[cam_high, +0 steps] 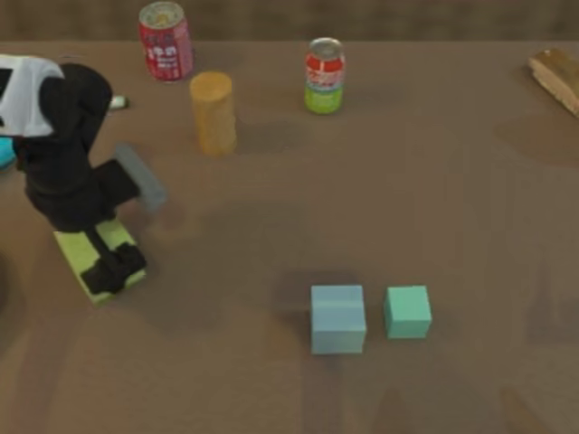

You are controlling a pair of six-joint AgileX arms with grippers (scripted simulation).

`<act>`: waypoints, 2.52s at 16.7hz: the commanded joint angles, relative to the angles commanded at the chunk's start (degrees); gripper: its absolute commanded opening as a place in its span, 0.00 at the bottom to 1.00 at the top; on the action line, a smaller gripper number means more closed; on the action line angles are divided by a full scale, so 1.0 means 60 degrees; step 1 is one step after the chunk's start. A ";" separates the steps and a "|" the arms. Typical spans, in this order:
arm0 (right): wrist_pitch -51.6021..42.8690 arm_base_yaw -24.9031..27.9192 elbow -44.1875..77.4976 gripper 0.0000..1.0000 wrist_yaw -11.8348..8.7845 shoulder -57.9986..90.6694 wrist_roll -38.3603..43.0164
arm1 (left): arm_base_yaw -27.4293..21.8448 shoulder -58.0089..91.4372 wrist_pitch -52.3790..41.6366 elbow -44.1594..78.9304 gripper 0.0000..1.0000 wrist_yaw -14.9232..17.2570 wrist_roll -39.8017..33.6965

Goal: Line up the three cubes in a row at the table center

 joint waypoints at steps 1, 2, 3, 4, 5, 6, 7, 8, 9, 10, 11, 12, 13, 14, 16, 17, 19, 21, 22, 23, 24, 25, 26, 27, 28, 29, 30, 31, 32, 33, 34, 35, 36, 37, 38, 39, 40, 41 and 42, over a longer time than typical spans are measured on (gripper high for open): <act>0.0000 0.0000 0.0000 1.00 0.0000 0.0000 0.0000 | 0.0000 0.0079 0.0174 -0.0113 1.00 0.0001 0.0001; 0.0000 0.0000 0.0000 1.00 0.0000 0.0000 0.0000 | 0.0000 0.0113 0.0249 -0.0162 1.00 0.0001 0.0001; 0.0000 0.0000 0.0000 1.00 0.0000 0.0000 0.0000 | 0.0000 0.0114 0.0250 -0.0163 1.00 0.0001 0.0001; 0.0000 0.0000 0.0000 1.00 0.0000 0.0000 0.0000 | 0.0000 0.0114 0.0250 -0.0163 1.00 0.0001 0.0001; 0.0000 0.0000 0.0000 1.00 0.0000 0.0000 0.0000 | 0.0000 0.0114 0.0250 -0.0163 1.00 0.0001 0.0001; 0.0000 0.0000 0.0000 1.00 0.0000 0.0000 0.0000 | 0.0000 0.0114 0.0250 -0.0163 0.92 0.0001 0.0001; 0.0000 0.0000 0.0000 1.00 0.0000 0.0000 0.0000 | 0.0000 0.0114 0.0250 -0.0163 0.85 0.0001 0.0001; 0.0000 0.0000 0.0000 1.00 0.0000 0.0000 0.0000 | 0.0000 0.0114 0.0250 -0.0163 0.77 0.0001 0.0001; 0.0000 0.0000 0.0000 1.00 0.0000 0.0000 0.0000 | 0.0000 0.0114 0.0250 -0.0163 0.70 0.0001 0.0001; 0.0000 0.0000 0.0000 1.00 0.0000 0.0000 0.0000 | 0.0000 0.0114 0.0250 -0.0163 0.62 0.0001 0.0001; 0.0000 0.0000 0.0000 1.00 0.0000 0.0000 0.0000 | 0.0000 0.0114 0.0250 -0.0163 0.55 0.0001 0.0001; 0.0000 0.0000 0.0000 1.00 0.0000 0.0000 0.0000 | 0.0000 0.0114 0.0250 -0.0163 0.47 0.0001 0.0001; 0.0000 0.0000 0.0000 1.00 0.0000 0.0000 0.0000 | 0.0000 0.0114 0.0250 -0.0163 0.40 0.0001 0.0001; 0.0000 0.0000 0.0000 1.00 0.0000 0.0000 0.0000 | 0.0000 0.0114 0.0250 -0.0163 0.32 0.0001 0.0001; 0.0000 0.0000 0.0000 1.00 0.0000 0.0000 0.0000 | 0.0000 0.0114 0.0250 -0.0163 0.17 0.0001 0.0001; 0.0000 0.0000 0.0000 1.00 0.0000 0.0000 0.0000 | 0.0000 0.0114 0.0250 -0.0163 0.10 0.0001 0.0001; 0.0000 0.0000 0.0000 1.00 0.0000 0.0000 0.0000 | 0.0000 0.0114 0.0250 -0.0163 0.00 0.0001 0.0001; 0.0000 0.0000 0.0000 1.00 0.0000 0.0000 0.0000 | 0.0000 0.0114 0.0250 -0.0163 0.00 0.0001 0.0001; 0.0000 0.0000 0.0000 1.00 0.0000 0.0000 0.0000 | 0.0000 0.0114 0.0250 -0.0163 0.00 0.0001 0.0001; 0.0000 0.0000 0.0000 1.00 0.0000 0.0000 0.0000 | 0.0000 0.0114 0.0250 -0.0163 0.00 0.0001 0.0001; 0.0000 0.0000 0.0000 1.00 0.0000 0.0000 0.0000 | 0.0000 0.0114 0.0250 -0.0163 0.00 0.0001 0.0001; 0.0000 0.0000 0.0000 1.00 0.0000 0.0000 0.0000 | 0.0000 0.0114 0.0250 -0.0163 0.00 0.0001 0.0001; 0.0000 0.0000 0.0000 1.00 0.0000 0.0000 0.0000 | 0.0000 0.0114 0.0250 -0.0163 0.00 0.0001 0.0001; 0.0000 0.0000 0.0000 1.00 0.0000 0.0000 0.0000 | 0.0002 0.0012 0.0179 -0.0157 0.00 0.0036 -0.0022; 0.0000 0.0000 0.0000 1.00 0.0000 0.0000 0.0000 | 0.0002 0.0002 0.0146 -0.0132 0.00 0.0037 -0.0018; 0.0000 0.0000 0.0000 1.00 0.0000 0.0000 0.0000 | 0.0012 -0.0048 0.0013 -0.0039 0.00 0.0040 -0.0013; 0.0000 0.0000 0.0000 1.00 0.0000 0.0000 0.0000 | 0.0035 -0.0139 -0.0220 0.0101 0.00 0.0042 -0.0018; 0.0000 0.0000 0.0000 1.00 0.0000 0.0000 0.0000 | 0.0065 -0.0266 -0.0535 0.0272 0.00 0.0043 -0.0027; 0.0000 0.0000 0.0000 1.00 0.0000 0.0000 0.0000 | 0.0095 -0.0417 -0.0909 0.0465 0.00 0.0042 -0.0036; 0.0000 0.0000 0.0000 1.00 0.0000 0.0000 0.0000 | 0.0120 -0.0576 -0.1304 0.0666 0.00 0.0039 -0.0038; 0.0000 0.0000 0.0000 1.00 0.0000 0.0000 0.0000 | 0.0141 -0.0732 -0.1669 0.0858 0.00 0.0035 -0.0039; 0.0000 0.0000 0.0000 1.00 0.0000 0.0000 0.0000 | 0.0160 -0.0873 -0.1951 0.1018 0.00 0.0032 -0.0042; 0.0000 0.0000 0.0000 1.00 0.0000 0.0000 0.0000 | 0.0173 -0.0984 -0.2130 0.1128 0.00 0.0030 -0.0046; 0.0000 0.0000 0.0000 1.00 0.0000 0.0000 0.0000 | 0.0179 -0.1040 -0.2207 0.1175 0.00 0.0029 -0.0050; 0.0000 0.0000 0.0000 1.00 0.0000 0.0000 0.0000 | 0.0179 -0.1042 -0.2210 0.1177 0.00 0.0029 -0.0050; 0.0000 0.0000 0.0000 1.00 0.0000 0.0000 0.0000 | 0.0179 -0.1042 -0.2210 0.1177 0.00 0.0029 -0.0050; 0.0000 0.0000 0.0000 1.00 0.0000 0.0000 0.0000 | 0.0126 -0.1005 -0.2183 0.1154 0.00 0.0025 -0.0033; 0.0000 0.0000 0.0000 1.00 0.0000 0.0000 0.0000 | 0.0100 -0.1010 -0.2186 0.1154 0.00 0.0026 -0.0017; 0.0000 0.0000 0.0000 1.00 0.0000 0.0000 0.0000 | -0.0023 -0.1032 -0.2206 0.1152 0.00 0.0028 0.0050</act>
